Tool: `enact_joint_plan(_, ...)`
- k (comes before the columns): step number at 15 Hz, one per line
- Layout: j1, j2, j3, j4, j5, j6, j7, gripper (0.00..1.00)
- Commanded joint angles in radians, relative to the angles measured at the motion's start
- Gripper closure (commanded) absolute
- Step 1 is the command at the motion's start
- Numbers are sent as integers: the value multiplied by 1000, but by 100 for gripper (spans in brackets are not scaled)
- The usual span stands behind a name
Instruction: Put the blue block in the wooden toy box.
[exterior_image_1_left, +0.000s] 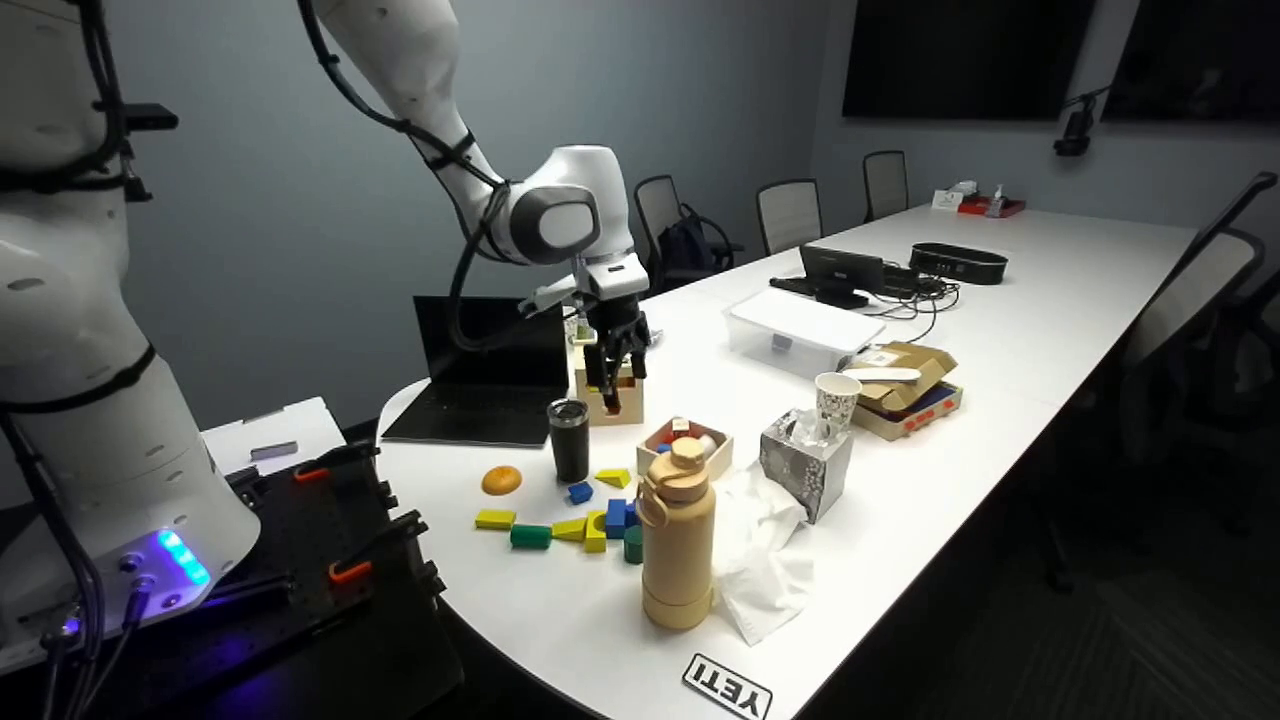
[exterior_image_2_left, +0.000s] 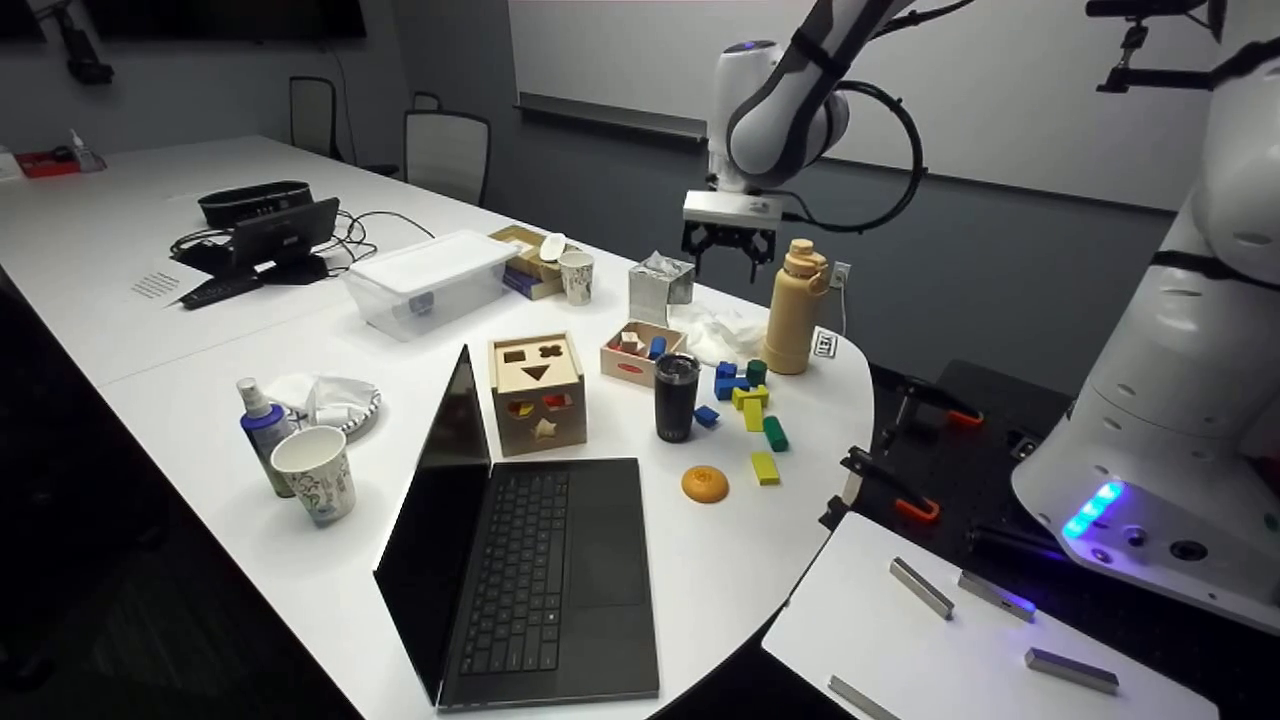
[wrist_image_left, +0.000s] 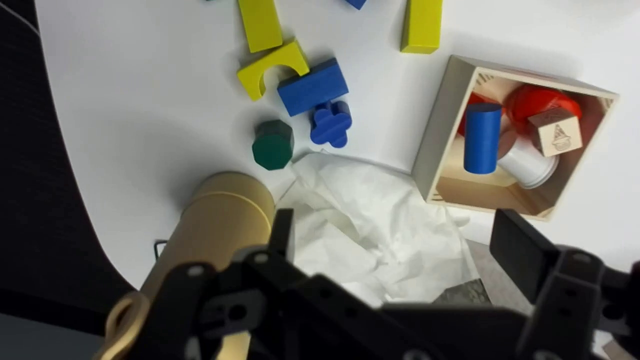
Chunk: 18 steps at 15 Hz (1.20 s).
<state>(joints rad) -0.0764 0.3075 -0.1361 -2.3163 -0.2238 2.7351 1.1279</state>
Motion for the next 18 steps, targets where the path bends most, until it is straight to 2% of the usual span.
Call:
enact_joint_plan(1,53,111,-46,37,97,62,44,0)
enact_joint_plan(5,83,207,-69,51,211,123,32,0)
enact_joint_plan(13,177,375,-148,89,322,216,36,0)
enact_joint_plan(18,206,457,-171,122,384,267,30,0)
